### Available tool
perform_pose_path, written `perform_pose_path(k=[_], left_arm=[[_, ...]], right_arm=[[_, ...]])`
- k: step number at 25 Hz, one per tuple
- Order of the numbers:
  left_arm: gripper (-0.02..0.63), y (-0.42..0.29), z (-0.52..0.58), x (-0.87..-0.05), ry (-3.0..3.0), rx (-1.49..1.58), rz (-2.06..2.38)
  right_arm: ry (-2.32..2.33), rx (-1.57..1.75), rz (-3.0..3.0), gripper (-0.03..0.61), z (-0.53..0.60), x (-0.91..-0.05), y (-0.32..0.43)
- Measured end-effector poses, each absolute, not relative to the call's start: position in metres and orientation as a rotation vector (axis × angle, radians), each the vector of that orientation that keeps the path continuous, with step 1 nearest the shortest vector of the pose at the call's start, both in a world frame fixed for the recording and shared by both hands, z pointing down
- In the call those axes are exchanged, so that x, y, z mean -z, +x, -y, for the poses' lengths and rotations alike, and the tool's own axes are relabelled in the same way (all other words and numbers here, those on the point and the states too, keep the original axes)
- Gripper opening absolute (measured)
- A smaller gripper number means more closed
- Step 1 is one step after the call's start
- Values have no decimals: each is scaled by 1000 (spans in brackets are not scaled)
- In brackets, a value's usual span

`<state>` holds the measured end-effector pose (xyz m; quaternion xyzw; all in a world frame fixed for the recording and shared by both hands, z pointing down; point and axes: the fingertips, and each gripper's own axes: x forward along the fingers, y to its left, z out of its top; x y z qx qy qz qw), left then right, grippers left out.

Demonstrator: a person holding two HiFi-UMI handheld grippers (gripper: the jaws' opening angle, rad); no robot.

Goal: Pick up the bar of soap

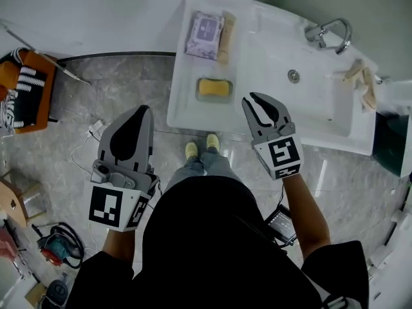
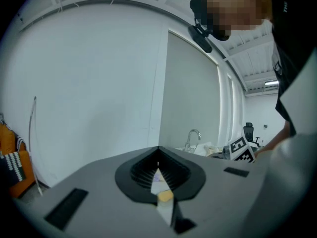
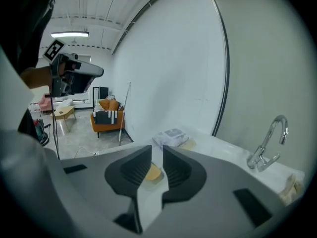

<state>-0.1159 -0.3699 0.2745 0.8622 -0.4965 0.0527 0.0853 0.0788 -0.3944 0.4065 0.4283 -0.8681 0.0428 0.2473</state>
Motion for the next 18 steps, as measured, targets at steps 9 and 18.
perform_pose_path(k=[9,18], left_arm=[[6,-137,379,-285,2459,-284,1656],[8,-157,377,-279,2421,-311,1752]], right_arm=[[878,-52,2271,157,416,-489,40],[633,151,2089,222,436,-554,11]])
